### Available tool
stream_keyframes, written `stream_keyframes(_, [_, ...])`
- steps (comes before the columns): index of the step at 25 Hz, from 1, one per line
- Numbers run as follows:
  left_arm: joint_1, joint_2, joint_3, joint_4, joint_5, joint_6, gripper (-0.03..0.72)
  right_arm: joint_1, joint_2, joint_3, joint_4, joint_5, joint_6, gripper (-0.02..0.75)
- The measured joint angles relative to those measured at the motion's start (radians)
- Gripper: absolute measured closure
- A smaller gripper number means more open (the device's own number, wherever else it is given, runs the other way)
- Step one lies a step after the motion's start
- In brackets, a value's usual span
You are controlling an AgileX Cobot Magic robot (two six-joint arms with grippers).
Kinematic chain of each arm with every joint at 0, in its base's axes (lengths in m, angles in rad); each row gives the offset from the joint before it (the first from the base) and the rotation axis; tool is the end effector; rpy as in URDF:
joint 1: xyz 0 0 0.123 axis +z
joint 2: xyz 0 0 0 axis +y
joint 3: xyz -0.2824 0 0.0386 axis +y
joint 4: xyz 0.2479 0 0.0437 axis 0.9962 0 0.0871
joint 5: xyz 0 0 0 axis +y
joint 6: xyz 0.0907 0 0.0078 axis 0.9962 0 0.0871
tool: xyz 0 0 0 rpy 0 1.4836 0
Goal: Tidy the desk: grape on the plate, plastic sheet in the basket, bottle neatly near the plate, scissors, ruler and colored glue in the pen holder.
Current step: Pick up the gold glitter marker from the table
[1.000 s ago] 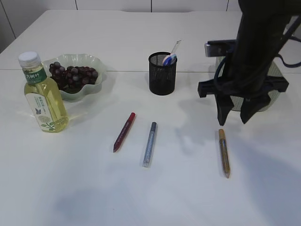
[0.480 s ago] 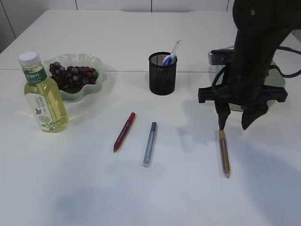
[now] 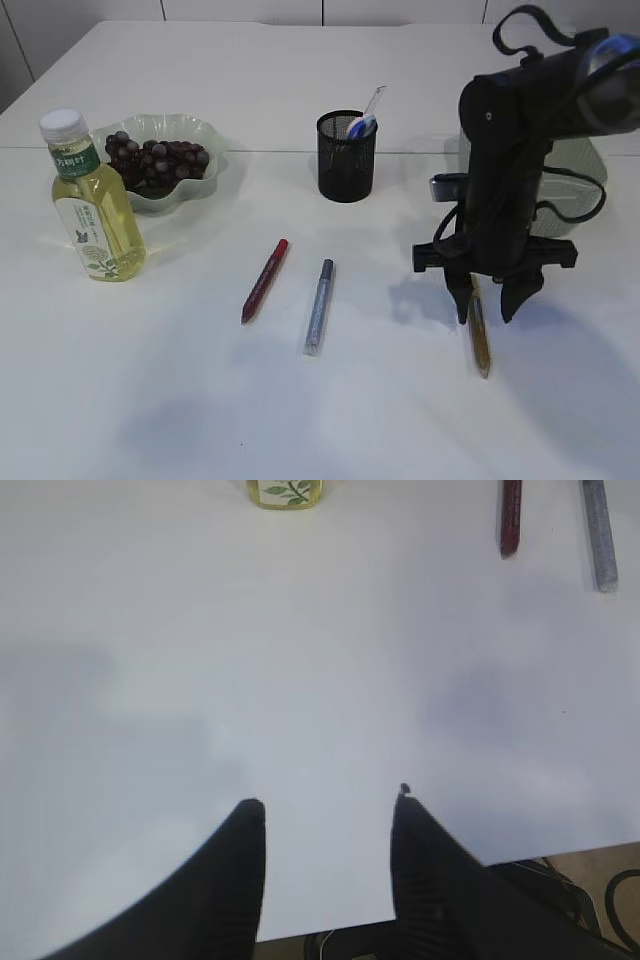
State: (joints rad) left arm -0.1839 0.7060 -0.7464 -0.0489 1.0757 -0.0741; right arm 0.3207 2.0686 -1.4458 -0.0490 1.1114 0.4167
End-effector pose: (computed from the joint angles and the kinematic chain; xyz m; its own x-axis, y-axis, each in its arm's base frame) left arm 0.1065 -0.0238 0.3153 -0.8147 0.0528 -0.5775 0.1288 0.9874 -0.0915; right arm 0.3700 0.1187 0.1529 -0.9958 0.0743 0.0530 0.0705 0.9951 -0.0695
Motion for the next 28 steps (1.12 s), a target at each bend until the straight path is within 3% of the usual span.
stream_keyframes(9, [0.0, 0.0, 0.0, 0.0, 0.017, 0.0, 0.379, -0.004, 0.062, -0.008, 0.0, -0.08, -0.007, 0.339])
stream_keyframes(28, [0.0, 0.0, 0.0, 0.0, 0.019, 0.0, 0.379, -0.01, 0.09, -0.028, 0.006, -0.085, -0.011, 0.344])
